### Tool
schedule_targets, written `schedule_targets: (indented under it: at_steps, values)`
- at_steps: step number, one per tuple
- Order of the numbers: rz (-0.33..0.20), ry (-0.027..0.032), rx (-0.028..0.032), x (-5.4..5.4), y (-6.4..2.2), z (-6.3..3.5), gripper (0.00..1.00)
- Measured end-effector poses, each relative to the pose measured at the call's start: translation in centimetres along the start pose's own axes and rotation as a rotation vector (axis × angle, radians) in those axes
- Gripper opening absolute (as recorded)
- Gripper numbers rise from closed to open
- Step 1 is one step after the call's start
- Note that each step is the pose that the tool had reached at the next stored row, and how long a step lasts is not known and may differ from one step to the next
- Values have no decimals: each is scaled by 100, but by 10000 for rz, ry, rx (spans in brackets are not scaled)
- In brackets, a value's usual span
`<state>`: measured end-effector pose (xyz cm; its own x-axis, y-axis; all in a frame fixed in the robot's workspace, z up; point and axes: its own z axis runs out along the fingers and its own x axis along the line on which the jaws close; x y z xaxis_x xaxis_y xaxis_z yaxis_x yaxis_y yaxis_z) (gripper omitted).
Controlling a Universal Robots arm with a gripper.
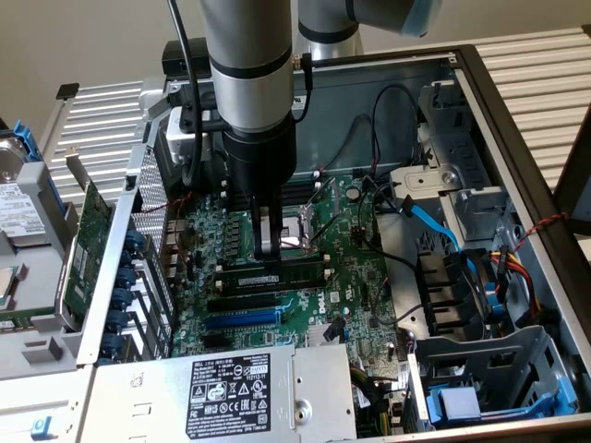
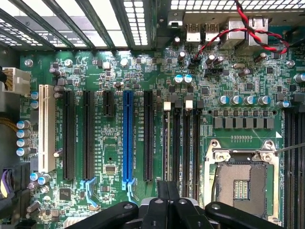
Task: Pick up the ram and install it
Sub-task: 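Press down the ram until it locks into place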
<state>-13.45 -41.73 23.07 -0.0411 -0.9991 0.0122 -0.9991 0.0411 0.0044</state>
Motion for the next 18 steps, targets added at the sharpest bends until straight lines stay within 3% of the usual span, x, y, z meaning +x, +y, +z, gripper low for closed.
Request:
schedule_targets:
  at_steps: [18]
  values:
    - [1,-15,18,11,1,13,11]
